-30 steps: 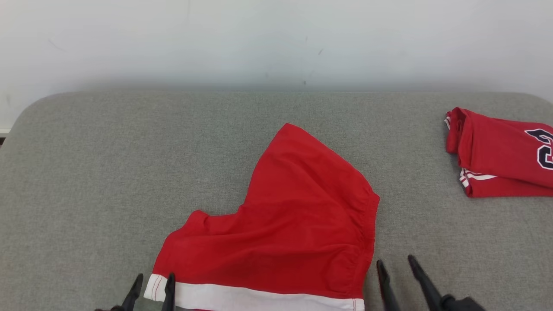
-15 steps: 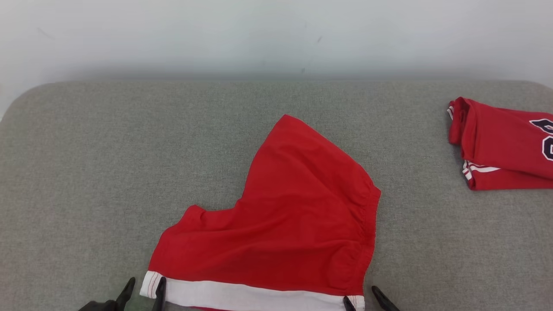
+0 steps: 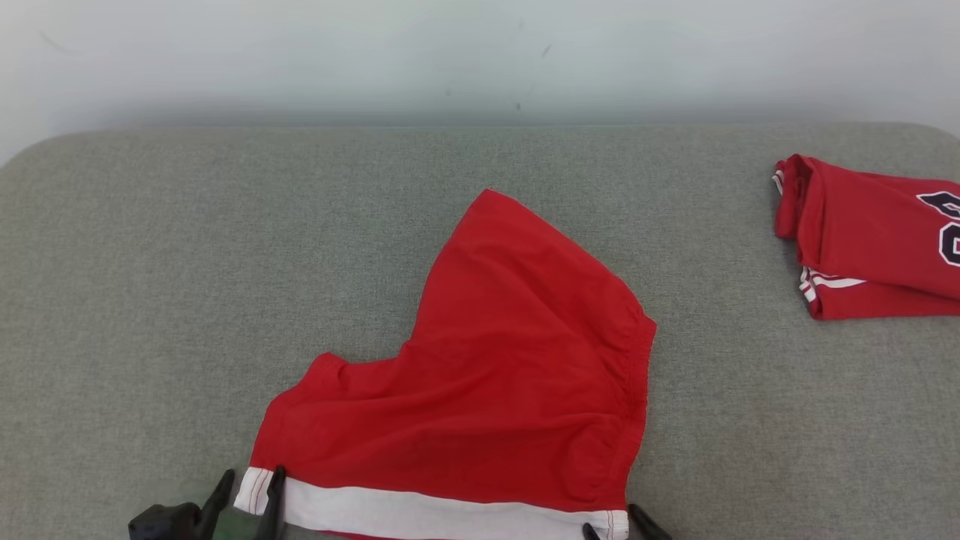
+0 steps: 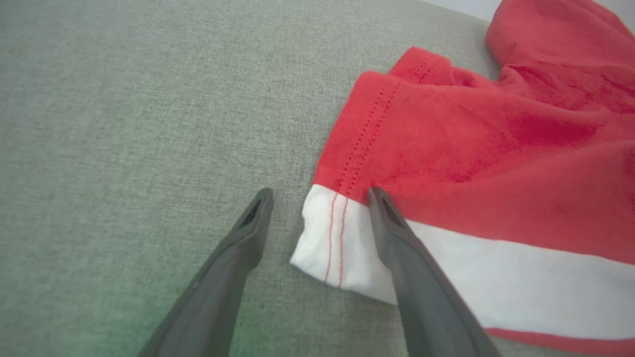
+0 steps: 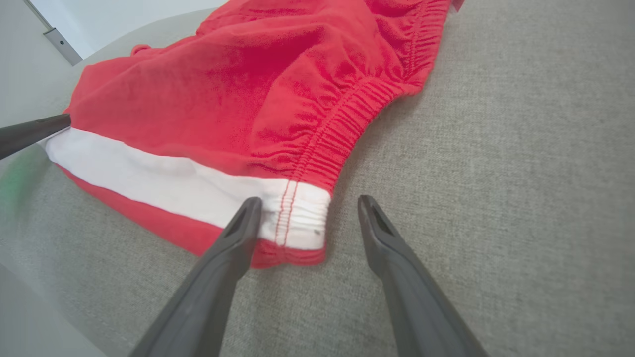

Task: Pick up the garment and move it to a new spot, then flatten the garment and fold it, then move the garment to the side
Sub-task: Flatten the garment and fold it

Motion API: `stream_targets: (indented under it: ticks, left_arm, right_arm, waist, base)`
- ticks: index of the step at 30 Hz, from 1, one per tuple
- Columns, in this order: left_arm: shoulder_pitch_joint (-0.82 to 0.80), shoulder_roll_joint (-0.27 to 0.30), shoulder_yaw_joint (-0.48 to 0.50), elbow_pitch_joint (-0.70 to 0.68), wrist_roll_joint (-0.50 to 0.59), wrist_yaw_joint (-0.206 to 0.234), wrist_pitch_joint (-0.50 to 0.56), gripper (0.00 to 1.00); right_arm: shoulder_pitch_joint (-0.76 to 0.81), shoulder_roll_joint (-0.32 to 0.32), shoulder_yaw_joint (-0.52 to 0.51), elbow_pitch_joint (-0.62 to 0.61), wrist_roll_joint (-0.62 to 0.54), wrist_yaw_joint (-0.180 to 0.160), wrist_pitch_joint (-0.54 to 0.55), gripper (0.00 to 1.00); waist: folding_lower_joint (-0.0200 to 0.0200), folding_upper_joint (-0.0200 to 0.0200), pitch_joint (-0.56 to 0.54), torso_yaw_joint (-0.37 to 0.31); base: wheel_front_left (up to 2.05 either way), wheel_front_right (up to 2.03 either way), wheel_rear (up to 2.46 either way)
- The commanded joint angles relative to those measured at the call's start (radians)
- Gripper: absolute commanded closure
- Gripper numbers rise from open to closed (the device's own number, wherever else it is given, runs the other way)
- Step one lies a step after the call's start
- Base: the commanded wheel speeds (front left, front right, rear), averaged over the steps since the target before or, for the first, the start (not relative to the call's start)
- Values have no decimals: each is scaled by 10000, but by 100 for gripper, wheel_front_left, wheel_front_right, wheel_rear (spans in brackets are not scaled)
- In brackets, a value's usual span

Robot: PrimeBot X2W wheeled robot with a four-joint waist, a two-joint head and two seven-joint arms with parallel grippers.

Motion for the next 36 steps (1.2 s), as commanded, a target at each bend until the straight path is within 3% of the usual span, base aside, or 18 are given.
stream_targets:
  ticks: [1,2,10,20,28,36]
  left_arm:
    - [-111,-29,-209,111,-217,22,-2,58]
    - [-154,-7,-265,49,-265,16,-2,100]
    - [444,148,-8,-714,-172,20,-13,100]
    - [1458,-129,654,-3180,84,20,-13,100]
    - [-328,356,-20,-3540,-617,20,411,100]
    - [-4218,1236,-654,-3159,-2209,20,2315,100]
  right_arm:
    - [-160,-81,163,19,127,-18,0,100]
    - [-165,-99,204,-1,161,-18,0,100]
    - [80,-200,189,-606,440,-18,0,100]
    - [354,-607,-192,-1853,719,-18,0,100]
    - [-1110,-1055,73,-2113,1632,-18,-1,100]
    - [-5035,-1698,367,-1148,3276,-18,404,100]
  waist:
    - [-1,-1,-11,-34]
    - [-1,-1,-19,-43]
    - [-1,-1,-217,-50]
    - [-1,-1,-391,216]
    - [-1,-1,-211,128]
    - [-1,-1,742,-55]
  base:
    - [0,0,0]
    - [0,0,0]
    - [0,0,0]
    - [0,0,0]
    - [0,0,0]
    - [0,0,0]
